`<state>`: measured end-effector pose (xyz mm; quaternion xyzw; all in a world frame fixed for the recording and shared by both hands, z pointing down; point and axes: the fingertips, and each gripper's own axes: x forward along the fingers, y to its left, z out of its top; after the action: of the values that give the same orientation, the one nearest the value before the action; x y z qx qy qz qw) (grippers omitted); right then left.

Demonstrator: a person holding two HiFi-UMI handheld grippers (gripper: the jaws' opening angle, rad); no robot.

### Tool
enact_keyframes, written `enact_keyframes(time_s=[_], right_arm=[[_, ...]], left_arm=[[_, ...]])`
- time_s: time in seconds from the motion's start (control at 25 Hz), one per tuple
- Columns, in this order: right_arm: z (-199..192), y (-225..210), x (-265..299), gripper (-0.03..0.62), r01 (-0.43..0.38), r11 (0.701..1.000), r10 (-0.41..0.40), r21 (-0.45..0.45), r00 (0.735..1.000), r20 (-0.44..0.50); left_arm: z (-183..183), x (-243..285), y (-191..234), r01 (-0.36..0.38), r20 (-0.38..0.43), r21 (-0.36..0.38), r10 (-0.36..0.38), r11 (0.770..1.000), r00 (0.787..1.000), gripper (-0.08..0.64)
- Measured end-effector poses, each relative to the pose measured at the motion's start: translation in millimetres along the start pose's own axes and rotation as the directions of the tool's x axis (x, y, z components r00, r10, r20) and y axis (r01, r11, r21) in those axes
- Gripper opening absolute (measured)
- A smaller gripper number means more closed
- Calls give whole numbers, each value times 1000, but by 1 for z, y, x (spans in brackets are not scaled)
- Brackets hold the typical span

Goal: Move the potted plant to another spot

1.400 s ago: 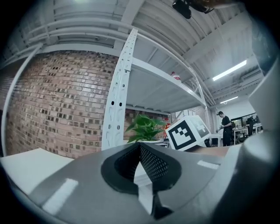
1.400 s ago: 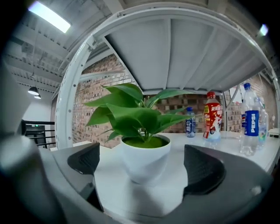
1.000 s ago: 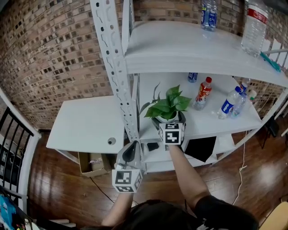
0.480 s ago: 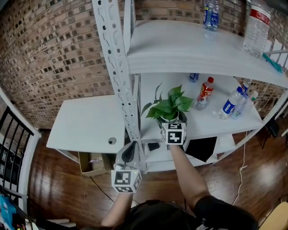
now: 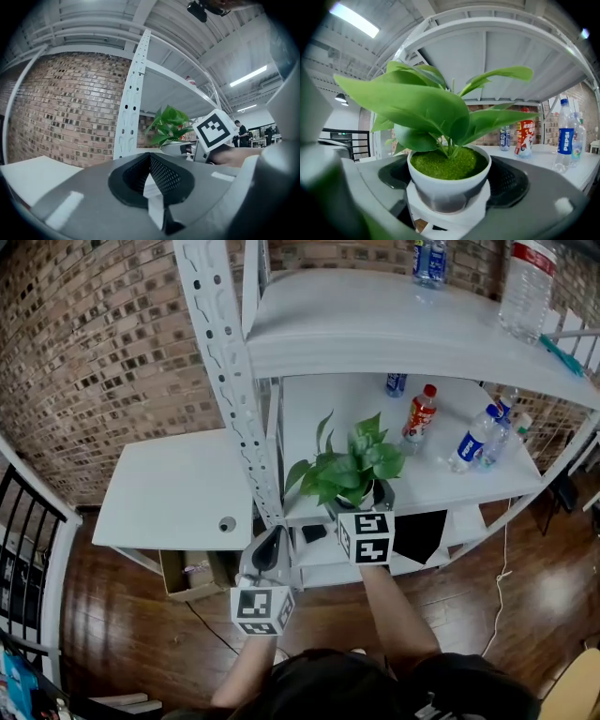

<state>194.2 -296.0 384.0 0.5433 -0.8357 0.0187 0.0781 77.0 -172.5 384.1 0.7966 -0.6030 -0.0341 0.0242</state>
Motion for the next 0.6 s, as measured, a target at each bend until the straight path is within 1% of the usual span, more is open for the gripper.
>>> enact_keyframes(time_s=[0.24,0.4,0.6], right_arm=[[-14,13,-57,480,-30,1000,30,-5,1000,-3],[-32,20,-79,480,-40,999,39,-25,999,-27],[-39,23,-99,479,-67,997,66,-33,997,-50]], left_arm=[[-1,-3,-16,21,2,5,-21,1000,1000,12],[-2,-7,-24,17,-1,12,-17,1000,1000,12],[-3,-8,-35,-2,-11,7,2,1000,1000,12]])
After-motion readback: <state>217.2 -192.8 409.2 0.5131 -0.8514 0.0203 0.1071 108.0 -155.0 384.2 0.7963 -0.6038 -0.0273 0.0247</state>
